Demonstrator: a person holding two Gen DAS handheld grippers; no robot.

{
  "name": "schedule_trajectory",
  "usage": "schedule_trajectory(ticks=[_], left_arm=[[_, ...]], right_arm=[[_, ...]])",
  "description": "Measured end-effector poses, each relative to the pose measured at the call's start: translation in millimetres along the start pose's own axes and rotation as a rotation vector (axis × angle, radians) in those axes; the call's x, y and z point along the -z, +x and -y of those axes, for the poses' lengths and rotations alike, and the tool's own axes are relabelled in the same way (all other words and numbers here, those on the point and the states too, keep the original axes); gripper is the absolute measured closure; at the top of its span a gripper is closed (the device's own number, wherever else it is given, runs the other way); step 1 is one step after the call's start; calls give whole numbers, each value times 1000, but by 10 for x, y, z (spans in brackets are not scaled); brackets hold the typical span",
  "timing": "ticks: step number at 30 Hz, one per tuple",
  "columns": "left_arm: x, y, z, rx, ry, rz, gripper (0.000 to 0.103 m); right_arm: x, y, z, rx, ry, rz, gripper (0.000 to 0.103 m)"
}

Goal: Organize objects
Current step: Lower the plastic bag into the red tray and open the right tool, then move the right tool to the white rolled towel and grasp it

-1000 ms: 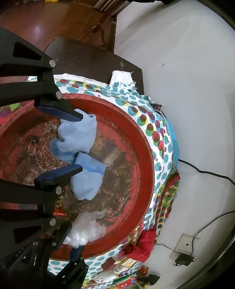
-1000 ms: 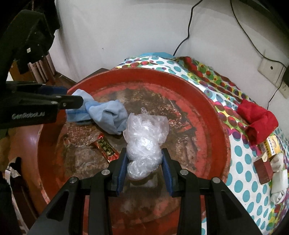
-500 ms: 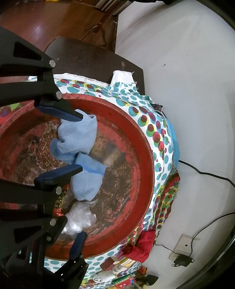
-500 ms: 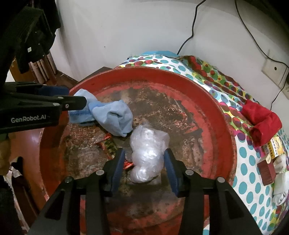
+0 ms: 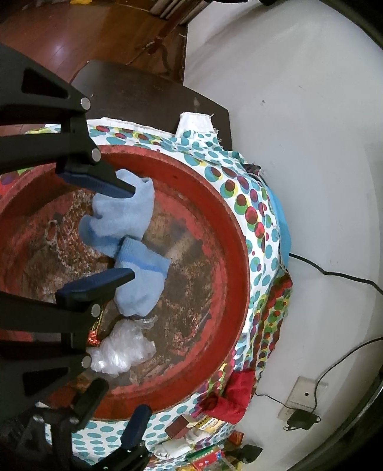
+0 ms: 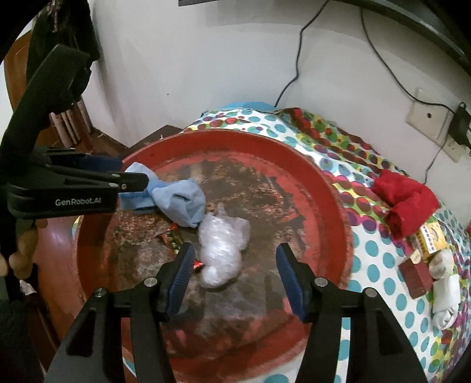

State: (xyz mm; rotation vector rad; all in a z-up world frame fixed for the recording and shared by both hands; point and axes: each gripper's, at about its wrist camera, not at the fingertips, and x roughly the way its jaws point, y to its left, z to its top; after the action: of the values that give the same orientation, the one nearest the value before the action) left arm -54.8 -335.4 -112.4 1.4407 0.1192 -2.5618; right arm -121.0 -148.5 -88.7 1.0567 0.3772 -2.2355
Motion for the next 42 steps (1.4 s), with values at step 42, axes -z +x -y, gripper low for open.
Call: schedule_trajectory(ticks=[42], left_arm=[[-118, -56, 1849, 169, 320, -36, 52]], right_arm=[[970, -275, 2533, 347, 338, -1, 38]])
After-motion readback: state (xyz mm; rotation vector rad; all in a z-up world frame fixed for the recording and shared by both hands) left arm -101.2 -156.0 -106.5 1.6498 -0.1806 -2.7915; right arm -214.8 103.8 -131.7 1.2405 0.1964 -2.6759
